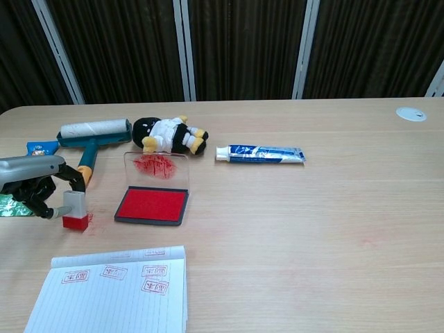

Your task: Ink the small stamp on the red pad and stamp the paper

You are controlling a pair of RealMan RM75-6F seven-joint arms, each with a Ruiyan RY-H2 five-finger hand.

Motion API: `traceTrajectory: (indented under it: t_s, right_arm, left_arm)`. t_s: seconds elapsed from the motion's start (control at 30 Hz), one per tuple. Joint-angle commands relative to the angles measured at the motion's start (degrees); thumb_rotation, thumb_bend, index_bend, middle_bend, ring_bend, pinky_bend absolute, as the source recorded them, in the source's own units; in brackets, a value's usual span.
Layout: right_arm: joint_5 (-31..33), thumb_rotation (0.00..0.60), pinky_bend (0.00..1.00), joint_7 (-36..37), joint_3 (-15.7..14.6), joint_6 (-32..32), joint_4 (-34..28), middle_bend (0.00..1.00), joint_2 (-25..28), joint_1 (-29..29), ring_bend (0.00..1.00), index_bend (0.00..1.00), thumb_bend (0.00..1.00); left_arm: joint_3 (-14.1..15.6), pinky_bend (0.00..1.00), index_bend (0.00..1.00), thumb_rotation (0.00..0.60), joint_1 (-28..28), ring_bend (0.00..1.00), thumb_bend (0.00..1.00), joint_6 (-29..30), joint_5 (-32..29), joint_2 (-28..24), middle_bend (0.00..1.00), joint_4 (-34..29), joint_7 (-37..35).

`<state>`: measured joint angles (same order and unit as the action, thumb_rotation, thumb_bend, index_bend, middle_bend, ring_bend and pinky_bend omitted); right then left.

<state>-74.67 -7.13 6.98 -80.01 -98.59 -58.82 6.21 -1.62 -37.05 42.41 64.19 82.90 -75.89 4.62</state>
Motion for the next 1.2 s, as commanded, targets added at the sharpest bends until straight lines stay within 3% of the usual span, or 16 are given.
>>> traceTrajectory:
  t_s: [0.03, 0.4, 0.7, 0.8, 0.93, 1.07, 1.13, 1.2]
  right_arm:
    - [-0.15, 0.6, 0.0, 0.1, -0.02, -0.15, -0.13, 0.0, 0.08, -0.07, 0.0, 0.0, 0.0]
    - [-0.92, 0.6, 0.0, 0.76, -0.11, -0.74, -0.78, 0.0, 0.6, -0.34, 0.0, 0.0, 0.0]
    - [-2.59, 0.6, 0.0, 2.45, -0.31, -2.02, -1.99, 0.0, 1.69, -0.98, 0.0, 0.0, 0.0]
    - [-3.32, 0.6, 0.0, 3.38, -0.48, -2.44, -2.38, 0.0, 2.22, -1.28, 0.0, 0.0, 0.0]
    - [-4.3, 0.6, 0.0, 4.44, -0.73, -2.86, -2.69, 0.0, 2.78, -1.58, 0.0, 0.0, 0.0]
    - [-5.84, 0.6, 0.0, 5.92, -0.99, -3.57, -3.07, 0.0, 3.45, -1.88, 0.0, 0.0, 0.0]
    - [-6.45, 0.6, 0.0, 6.86, -1.08, -3.95, -3.12, 0.0, 3.83, -2.09, 0.0, 0.0, 0.0]
    - [-6.89, 0.6, 0.0, 7.76, -1.07, -4.41, -3.04, 0.0, 4.14, -2.3, 0.0, 0.0, 0.0]
  left_arm:
    - [0.17, 0.82, 0.4, 0.6, 0.27, 0.75, 0.35, 0.41, 0.47, -0.63, 0.34, -1.03, 0.14]
    - [0.68, 0.82, 0.39, 0.6, 1.27, 0.75, 0.34, 2.67, 1.65, -3.46, 0.31, -6.07, 1.71]
    - [0.24, 0.81, 0.34, 0.6, 3.45, 0.73, 0.12, 8.24, 2.97, -8.08, 0.26, -12.64, 2.85]
    - [-0.07, 0.76, 0.31, 0.6, 5.3, 0.66, 0.02, 12.58, 4.5, -10.24, 0.2, -15.63, 2.59]
    - [0.12, 0.54, 0.22, 0.6, 9.59, 0.45, 0.0, 22.36, 8.87, -12.04, 0.09, -18.52, 2.56]
    - [1.37, 0.18, 0.07, 0.6, 15.59, 0.15, 0.0, 32.78, 12.8, -13.75, 0.0, -22.15, 1.19]
    - [2.19, 0.07, 0.03, 0.6, 18.45, 0.04, 0.0, 37.49, 14.43, -14.66, 0.0, -23.55, 2.25]
    - [2.71, 0.01, 0.01, 0.6, 20.83, 0.0, 0.0, 41.1, 15.29, -15.37, 0.0, -24.82, 3.36]
